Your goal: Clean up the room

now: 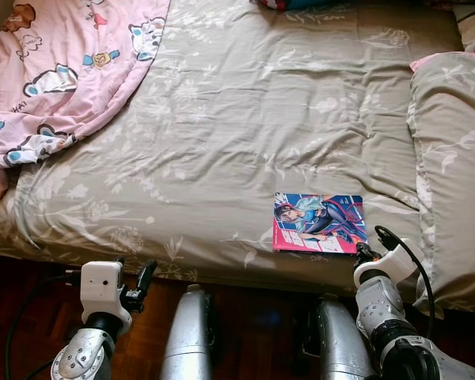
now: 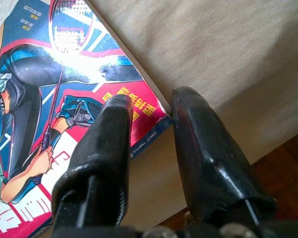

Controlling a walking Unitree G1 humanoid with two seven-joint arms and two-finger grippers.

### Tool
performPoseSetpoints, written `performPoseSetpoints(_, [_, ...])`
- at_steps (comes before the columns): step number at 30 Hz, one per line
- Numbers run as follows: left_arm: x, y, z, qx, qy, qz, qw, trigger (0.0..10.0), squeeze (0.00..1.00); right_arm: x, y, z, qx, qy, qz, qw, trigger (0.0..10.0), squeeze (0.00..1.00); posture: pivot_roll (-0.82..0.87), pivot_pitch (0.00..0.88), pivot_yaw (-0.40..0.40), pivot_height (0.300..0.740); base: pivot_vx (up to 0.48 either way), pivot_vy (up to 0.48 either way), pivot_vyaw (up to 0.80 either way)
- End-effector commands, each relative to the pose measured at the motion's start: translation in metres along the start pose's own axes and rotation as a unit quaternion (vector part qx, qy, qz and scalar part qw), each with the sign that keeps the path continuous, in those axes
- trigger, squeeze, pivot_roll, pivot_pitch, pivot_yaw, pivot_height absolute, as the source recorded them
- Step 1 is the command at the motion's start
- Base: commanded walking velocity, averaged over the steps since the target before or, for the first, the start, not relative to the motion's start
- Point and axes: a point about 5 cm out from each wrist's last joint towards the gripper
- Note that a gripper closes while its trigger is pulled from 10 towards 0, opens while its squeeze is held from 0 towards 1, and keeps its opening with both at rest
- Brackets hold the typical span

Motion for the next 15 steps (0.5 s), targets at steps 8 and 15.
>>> performPoseSetpoints(8, [-0.039,-0.026,-0.016,0.039,0.025,0.019,0.999,10.0,0.00,0.007,-0.005,-0.017,0.049,0.005,-0.009,0.999,10.0,0.00,0.08,0.144,-0.005,0.637,0.000,0.000,0.00])
performPoseSetpoints(15, [-0.043,-0.029,-0.019,0.049,0.027,0.024,0.998,10.0,0.00,0.009,-0.009,-0.021,0.049,0.001,-0.003,0.999,10.0,0.00,0.07,0.108,-0.013,0.637,0.000,0.000,0.00])
Point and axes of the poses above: a point about 5 cm out from each wrist's last joint towards the gripper, its own x axis pointing back from the gripper into the wrist, its own y axis along the axis of the wrist's last joint, z = x × y, and after that the axes turned 15 degrees about -x, right-handed
